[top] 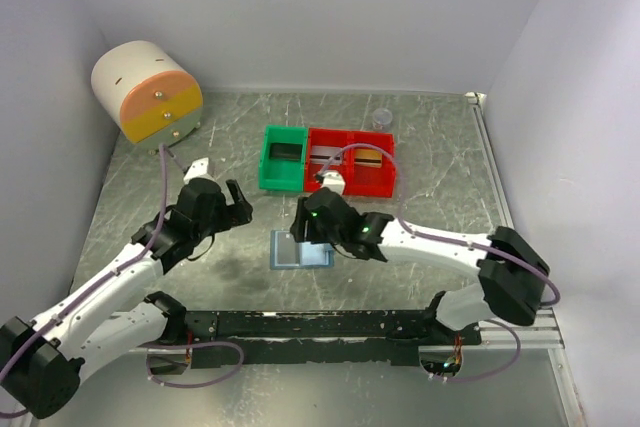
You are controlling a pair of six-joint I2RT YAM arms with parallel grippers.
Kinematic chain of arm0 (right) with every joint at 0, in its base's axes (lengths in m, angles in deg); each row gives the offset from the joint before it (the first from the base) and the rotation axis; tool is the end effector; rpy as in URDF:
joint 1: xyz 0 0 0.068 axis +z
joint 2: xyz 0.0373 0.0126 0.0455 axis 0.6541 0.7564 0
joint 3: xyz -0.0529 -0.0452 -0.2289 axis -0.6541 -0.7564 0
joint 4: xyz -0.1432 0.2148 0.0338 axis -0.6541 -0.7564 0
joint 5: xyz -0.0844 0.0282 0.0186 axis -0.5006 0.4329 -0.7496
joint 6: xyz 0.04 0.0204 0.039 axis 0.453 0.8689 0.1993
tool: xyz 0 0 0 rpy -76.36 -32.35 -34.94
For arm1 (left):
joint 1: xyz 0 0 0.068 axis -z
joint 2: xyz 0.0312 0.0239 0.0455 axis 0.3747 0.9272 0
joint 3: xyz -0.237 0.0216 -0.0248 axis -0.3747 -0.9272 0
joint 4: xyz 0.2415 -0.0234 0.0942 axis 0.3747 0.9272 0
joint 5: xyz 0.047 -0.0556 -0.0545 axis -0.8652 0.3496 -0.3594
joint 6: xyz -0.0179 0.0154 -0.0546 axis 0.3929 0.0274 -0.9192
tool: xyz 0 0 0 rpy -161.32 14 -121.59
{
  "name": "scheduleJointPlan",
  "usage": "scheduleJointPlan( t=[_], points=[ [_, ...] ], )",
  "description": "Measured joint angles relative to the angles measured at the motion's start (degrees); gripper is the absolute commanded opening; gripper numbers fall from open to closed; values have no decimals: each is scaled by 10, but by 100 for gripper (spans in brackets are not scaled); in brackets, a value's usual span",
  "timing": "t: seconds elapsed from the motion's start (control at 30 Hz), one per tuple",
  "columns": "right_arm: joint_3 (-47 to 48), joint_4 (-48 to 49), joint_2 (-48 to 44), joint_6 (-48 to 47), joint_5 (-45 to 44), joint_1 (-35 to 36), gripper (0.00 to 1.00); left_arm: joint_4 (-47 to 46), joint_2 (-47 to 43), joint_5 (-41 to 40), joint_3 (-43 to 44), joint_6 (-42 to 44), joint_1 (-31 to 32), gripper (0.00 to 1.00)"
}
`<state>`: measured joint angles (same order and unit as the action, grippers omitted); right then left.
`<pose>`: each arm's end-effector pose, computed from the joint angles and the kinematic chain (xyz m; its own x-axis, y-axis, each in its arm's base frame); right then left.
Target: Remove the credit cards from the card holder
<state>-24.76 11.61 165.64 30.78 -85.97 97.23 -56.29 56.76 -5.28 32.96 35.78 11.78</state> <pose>0.1750 0.2450 0.1846 -0.7662 0.1443 -0.6261 -0.2156 0.8602 0.4621 0.1880 -0.1121 0.2138 -0.6099 -0.3454 -0.7132 -0.0458 0.9139 -0.4034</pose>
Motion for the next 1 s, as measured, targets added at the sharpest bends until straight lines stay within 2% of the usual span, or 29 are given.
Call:
scheduleJointPlan(
  t=[0.2, 0.37, 0.6, 0.8, 1.0],
  points=[
    [76, -21, 115, -2, -33, 57, 55, 59, -7, -20, -4, -46, -26, 99],
    [155, -66, 213, -5, -55, 77, 57, 86, -58, -33, -21, -71, -26, 100],
    [215, -118, 272, -4, -88, 78, 59, 108, -92, -47, -21, -80, -26, 100],
    [223, -132, 304, 2, -92, 79, 58, 121, -92, -51, -21, -80, -26, 100],
    [224, -127, 307, 4, -97, 79, 43, 123, -96, -52, -21, -80, -26, 100]
  ],
)
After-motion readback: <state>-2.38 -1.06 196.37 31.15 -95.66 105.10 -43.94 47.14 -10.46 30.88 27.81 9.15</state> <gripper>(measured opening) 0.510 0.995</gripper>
